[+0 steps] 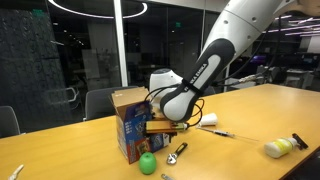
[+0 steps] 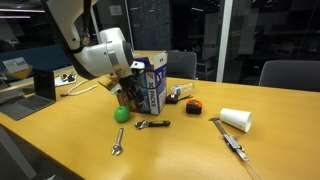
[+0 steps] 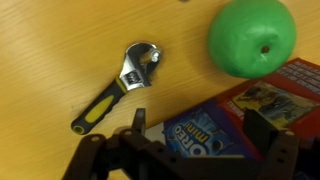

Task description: Put the green plush toy in the blue box

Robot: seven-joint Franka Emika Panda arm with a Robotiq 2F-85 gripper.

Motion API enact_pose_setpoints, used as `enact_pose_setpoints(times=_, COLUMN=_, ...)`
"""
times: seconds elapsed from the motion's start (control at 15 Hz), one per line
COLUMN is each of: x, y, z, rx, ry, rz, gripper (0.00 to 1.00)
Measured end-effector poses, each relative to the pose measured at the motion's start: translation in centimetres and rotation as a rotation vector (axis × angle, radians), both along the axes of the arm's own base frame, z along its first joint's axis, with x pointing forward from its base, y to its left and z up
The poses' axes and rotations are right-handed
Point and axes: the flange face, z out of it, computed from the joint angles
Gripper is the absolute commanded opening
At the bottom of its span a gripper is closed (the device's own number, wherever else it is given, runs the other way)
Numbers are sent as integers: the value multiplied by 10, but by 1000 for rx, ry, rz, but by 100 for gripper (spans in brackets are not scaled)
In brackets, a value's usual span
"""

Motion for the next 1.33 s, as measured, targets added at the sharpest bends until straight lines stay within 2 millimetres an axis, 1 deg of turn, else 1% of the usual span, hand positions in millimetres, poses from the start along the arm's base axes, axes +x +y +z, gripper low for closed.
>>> enact_pose_setpoints(times=0.13, x=8, y=17, z=-6, rx=25, ry=26, rz=-22, gripper=100)
enact_pose_setpoints(times=0.27, x=12, y=33, z=-6, rx=49, ry=55, rz=-44, gripper=100)
enact_pose_setpoints(times=0.53, x=9, y=52, z=-4, rx=87, ry=124, rz=-84, gripper=100)
enact_pose_setpoints(times=0.93, x=-6, y=61, z=-12, rx=113, ry=238, rz=-118, gripper=100)
enact_pose_setpoints(times=1.33, x=-7, y=60, z=-21, rx=127, ry=271, rz=-108, gripper=100)
